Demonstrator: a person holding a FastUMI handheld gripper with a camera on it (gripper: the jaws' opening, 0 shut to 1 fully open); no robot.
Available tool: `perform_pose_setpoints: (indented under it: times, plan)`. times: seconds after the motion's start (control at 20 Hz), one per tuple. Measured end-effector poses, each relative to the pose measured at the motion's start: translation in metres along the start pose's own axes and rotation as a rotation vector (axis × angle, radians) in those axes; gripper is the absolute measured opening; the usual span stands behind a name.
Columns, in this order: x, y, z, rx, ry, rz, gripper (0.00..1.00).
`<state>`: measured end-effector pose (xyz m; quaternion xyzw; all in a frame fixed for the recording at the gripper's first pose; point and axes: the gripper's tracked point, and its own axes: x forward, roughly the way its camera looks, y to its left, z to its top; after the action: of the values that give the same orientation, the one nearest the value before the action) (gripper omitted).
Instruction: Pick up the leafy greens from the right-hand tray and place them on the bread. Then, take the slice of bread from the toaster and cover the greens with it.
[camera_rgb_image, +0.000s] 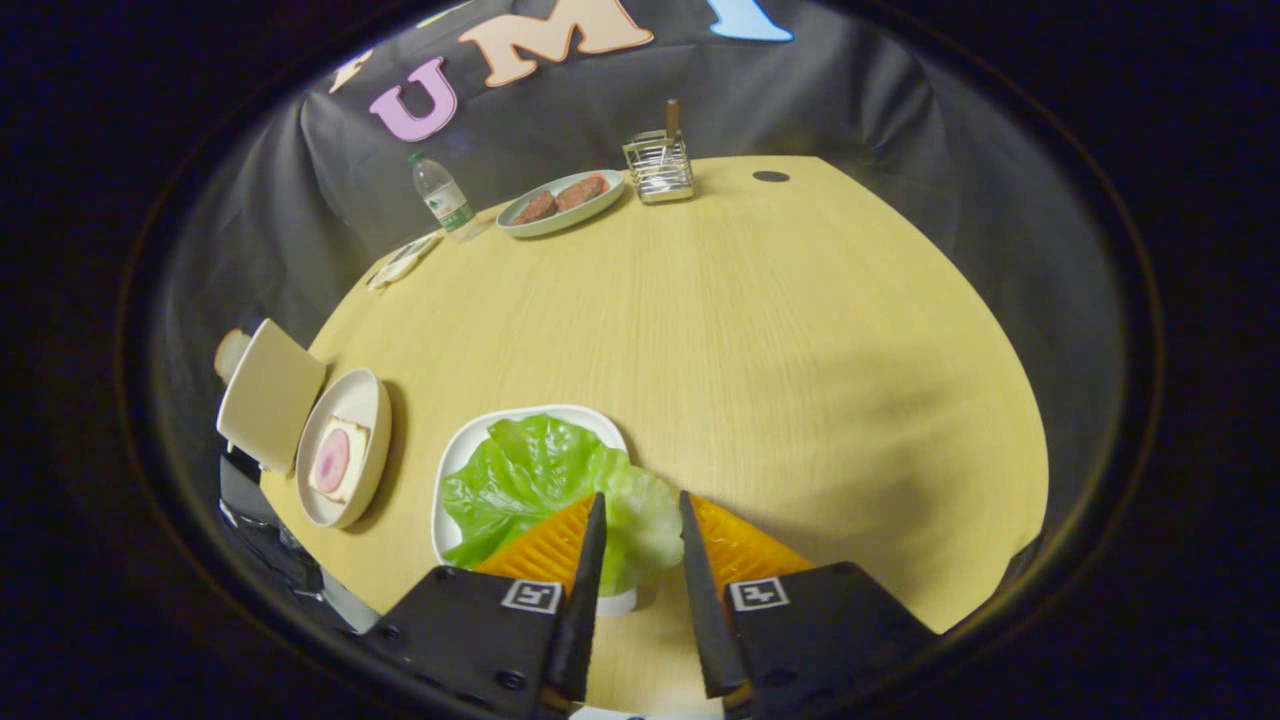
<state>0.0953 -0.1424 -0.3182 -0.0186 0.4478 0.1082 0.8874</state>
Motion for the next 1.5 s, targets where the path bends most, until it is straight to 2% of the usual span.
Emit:
perform_pose_setpoints:
  times: [0.1, 0.25, 0.55, 0.9, 1.2, 1.5]
  plan:
    - [0.001, 0.000, 0.001, 0.006, 0.004, -0.016, 0.30]
    - [-0.004, 0.003, -0.001, -0.027, 0.018, -0.033, 0.09]
    - [-0.024, 0.026, 0.015, -0.168, -0.029, -0.035, 0.08]
    - [-0.061, 0.084, 0.053, -0.175, -0.112, 0.016, 0.08]
    - [-0.084, 0.182, 0.070, -0.220, -0.152, 0.156, 0.08]
    - [-0.093, 0.304, 0.069, -0.199, -0.155, 0.389, 0.08]
